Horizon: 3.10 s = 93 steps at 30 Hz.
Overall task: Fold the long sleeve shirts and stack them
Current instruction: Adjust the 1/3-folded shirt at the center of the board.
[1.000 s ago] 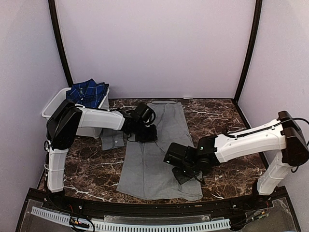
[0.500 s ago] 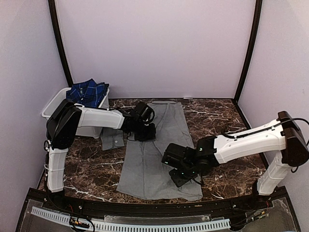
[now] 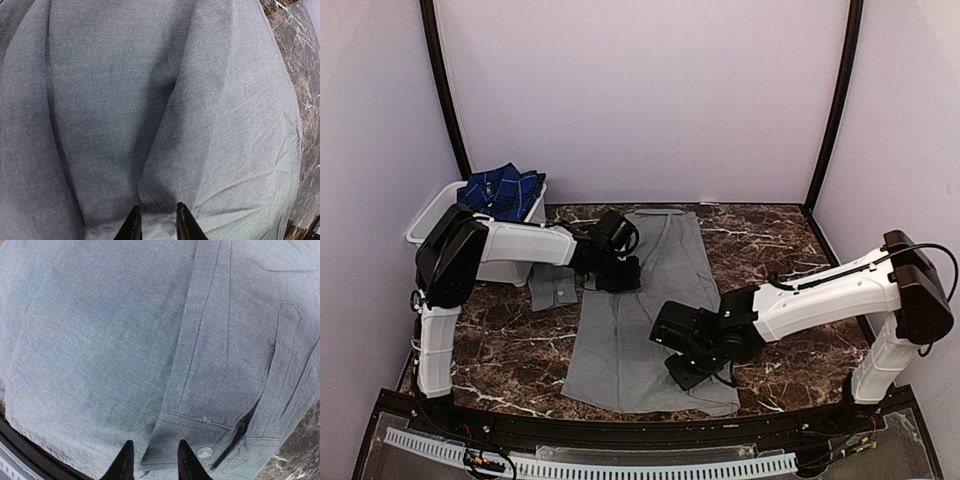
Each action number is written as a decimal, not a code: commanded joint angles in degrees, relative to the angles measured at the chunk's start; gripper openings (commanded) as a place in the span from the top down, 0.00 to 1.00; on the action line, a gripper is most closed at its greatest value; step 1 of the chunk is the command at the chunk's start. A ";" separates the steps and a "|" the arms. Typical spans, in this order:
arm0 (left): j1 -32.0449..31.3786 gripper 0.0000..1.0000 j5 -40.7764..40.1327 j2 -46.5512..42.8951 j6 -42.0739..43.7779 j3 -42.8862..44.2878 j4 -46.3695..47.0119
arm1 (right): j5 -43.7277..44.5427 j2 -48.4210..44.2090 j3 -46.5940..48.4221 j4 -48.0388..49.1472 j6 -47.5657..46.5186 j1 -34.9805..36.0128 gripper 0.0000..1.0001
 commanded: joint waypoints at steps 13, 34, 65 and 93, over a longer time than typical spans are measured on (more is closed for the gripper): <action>-2.39 0.75 2.69 -2.00 4.69 6.88 6.64 | -9.67 -12.28 -6.94 24.00 2.06 -16.31 0.67; 2.49 0.73 1.29 22.86 10.34 33.62 1.75 | -23.29 -5.60 -26.00 49.83 9.63 -25.51 0.75; 7.17 0.62 9.30 41.29 -0.45 55.13 22.13 | -24.36 -8.54 -29.69 45.88 9.27 -25.51 0.76; 7.64 0.44 12.12 -5.66 5.39 7.53 20.10 | -24.17 -1.94 -2.16 38.92 -3.21 -32.93 0.74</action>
